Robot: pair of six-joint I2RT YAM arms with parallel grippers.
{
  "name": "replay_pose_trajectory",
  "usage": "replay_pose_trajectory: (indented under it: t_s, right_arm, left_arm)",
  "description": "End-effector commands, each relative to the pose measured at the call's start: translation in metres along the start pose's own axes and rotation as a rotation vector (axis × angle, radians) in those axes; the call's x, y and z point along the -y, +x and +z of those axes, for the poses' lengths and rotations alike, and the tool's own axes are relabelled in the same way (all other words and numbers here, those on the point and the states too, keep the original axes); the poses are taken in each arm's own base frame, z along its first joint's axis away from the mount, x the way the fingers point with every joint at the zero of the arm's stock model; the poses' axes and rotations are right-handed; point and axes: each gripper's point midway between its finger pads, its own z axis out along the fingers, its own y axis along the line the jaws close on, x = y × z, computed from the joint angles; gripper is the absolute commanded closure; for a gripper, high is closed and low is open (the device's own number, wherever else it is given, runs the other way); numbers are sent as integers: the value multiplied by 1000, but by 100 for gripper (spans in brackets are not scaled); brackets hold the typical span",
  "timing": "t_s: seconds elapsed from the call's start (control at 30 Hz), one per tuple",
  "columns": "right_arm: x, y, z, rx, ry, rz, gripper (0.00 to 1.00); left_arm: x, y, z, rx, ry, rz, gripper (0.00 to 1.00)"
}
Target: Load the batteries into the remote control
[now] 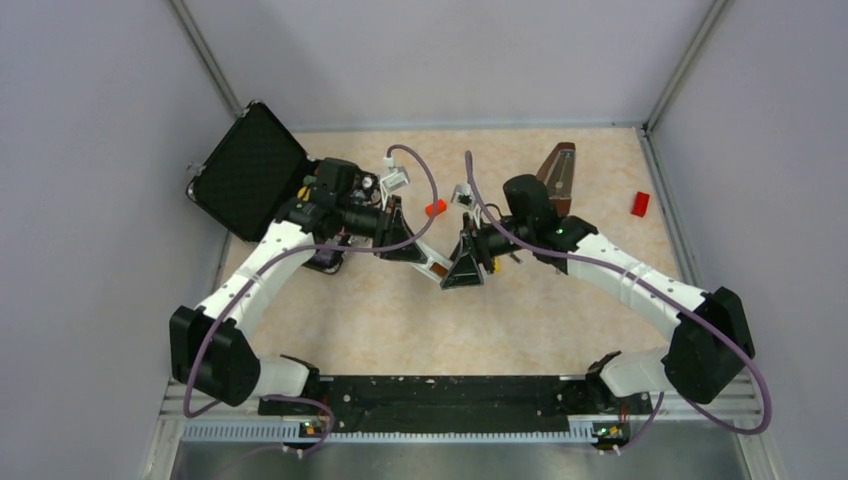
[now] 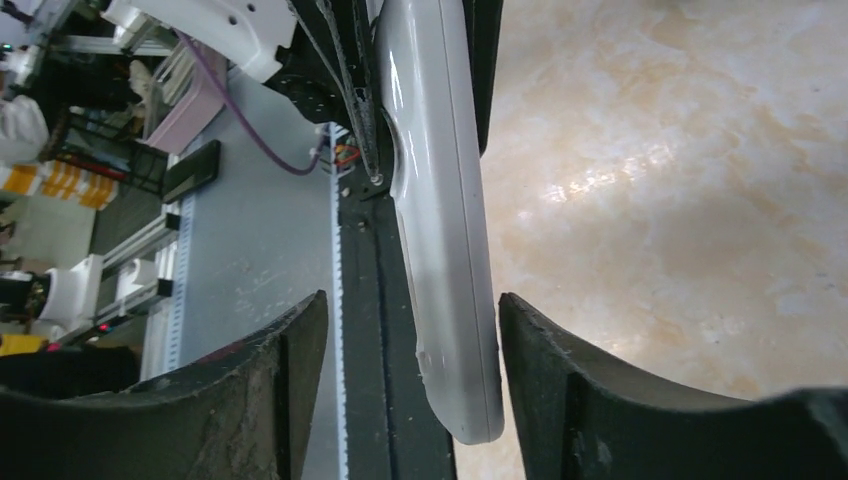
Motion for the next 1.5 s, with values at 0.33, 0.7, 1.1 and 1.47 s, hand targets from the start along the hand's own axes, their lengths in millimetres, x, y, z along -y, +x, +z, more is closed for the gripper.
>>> replay_pose_trajectory:
  t_s: [0.33, 0.7, 1.1, 1.47]
  right_arm:
    - [-28, -45, 1, 98, -105, -31, 89]
    - [-66, -125, -25, 467, -138, -64, 95]
    - [-66, -136, -22, 509, -166, -1, 93]
    - [-50, -128, -17, 515, -135, 120, 91]
  left_arm:
    - [46, -73, -16, 254, 8, 158, 57]
    - [61, -132, -42, 700, -53, 6, 34]
    - [77, -166, -37, 838, 160, -93, 35]
    - [60, -166, -21, 819, 44, -74, 75]
